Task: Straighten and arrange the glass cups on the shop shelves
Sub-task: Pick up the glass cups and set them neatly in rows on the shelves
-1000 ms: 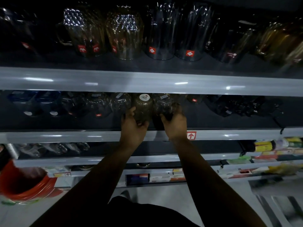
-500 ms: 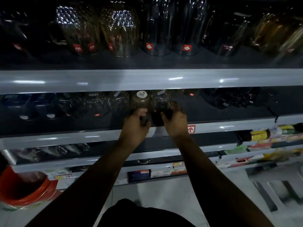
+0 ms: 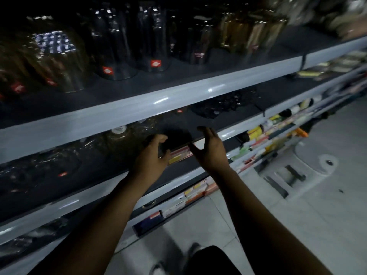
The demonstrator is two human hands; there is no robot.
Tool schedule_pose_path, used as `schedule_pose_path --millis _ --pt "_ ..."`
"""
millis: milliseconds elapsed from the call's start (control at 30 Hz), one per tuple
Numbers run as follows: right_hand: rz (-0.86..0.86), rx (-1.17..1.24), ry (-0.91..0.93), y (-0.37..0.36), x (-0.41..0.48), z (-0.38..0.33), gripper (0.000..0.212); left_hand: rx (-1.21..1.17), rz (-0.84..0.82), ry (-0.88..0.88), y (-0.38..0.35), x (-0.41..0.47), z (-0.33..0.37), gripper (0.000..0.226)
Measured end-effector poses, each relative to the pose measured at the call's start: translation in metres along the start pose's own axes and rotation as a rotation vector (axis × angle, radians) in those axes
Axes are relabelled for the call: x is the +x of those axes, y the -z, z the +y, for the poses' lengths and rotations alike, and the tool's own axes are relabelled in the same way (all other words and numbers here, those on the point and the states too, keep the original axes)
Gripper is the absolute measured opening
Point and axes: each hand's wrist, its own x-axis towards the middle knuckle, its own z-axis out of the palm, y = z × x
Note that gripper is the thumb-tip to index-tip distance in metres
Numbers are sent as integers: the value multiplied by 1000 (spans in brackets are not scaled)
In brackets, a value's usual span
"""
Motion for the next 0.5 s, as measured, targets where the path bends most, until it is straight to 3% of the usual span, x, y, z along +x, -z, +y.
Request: schedule_pose_path --millis 200,500 --pt "59 22 -76 29 7 36 54 -70 -57 -1 -40 26 31 42" --pt "-36 87 -50 73 56 115 55 -2 14 43 -107 89 95 41"
